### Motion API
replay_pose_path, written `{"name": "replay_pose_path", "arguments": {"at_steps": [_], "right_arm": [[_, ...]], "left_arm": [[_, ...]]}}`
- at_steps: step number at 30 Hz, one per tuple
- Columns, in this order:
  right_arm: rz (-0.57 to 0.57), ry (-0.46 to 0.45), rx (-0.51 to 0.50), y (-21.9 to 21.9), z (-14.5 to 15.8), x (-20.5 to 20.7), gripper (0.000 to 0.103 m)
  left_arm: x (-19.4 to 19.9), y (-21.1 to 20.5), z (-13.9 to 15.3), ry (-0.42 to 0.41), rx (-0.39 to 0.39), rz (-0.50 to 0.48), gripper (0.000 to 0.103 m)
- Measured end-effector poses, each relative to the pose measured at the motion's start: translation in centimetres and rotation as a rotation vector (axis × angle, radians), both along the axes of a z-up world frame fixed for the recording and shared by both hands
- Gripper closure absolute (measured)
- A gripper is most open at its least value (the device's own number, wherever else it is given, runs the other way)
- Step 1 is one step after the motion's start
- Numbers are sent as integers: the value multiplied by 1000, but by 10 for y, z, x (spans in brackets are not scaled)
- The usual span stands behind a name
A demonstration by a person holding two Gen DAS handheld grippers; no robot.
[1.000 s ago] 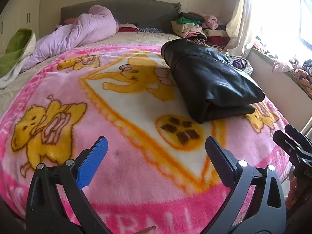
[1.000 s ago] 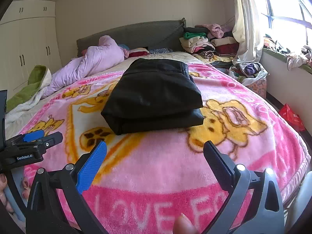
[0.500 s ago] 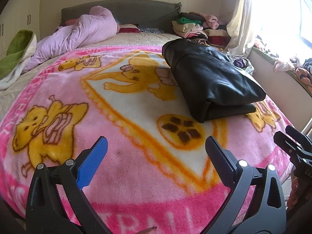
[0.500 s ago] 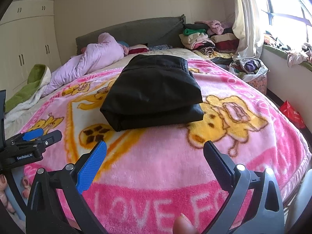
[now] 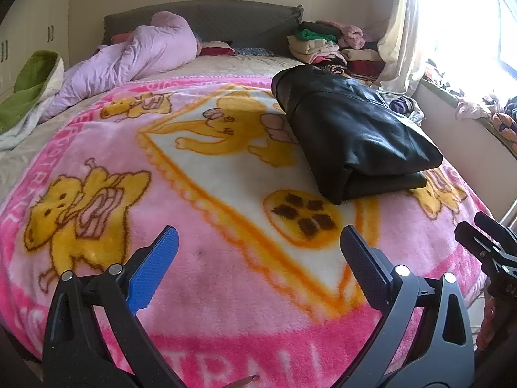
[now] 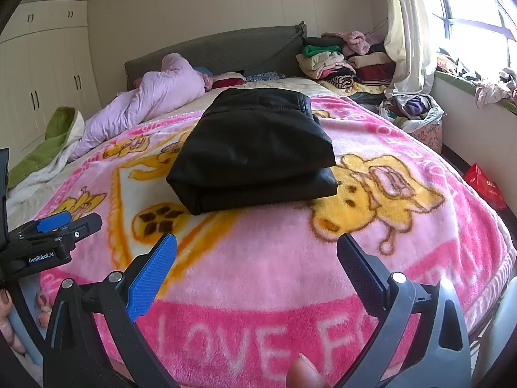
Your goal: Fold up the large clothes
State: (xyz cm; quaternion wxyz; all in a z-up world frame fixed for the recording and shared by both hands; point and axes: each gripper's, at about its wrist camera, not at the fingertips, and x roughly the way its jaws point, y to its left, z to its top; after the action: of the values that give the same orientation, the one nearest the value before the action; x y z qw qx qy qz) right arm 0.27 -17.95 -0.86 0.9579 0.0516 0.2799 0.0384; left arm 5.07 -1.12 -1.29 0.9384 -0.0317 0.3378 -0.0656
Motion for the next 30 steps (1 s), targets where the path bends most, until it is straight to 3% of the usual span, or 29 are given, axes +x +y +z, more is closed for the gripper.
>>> {"name": "replay_pose_path", "arguments": {"at_steps": [30], "right_arm": [[4, 24, 4, 0, -5, 1, 4]], "left_arm": [[1, 6, 2, 2, 10, 12, 9]]}}
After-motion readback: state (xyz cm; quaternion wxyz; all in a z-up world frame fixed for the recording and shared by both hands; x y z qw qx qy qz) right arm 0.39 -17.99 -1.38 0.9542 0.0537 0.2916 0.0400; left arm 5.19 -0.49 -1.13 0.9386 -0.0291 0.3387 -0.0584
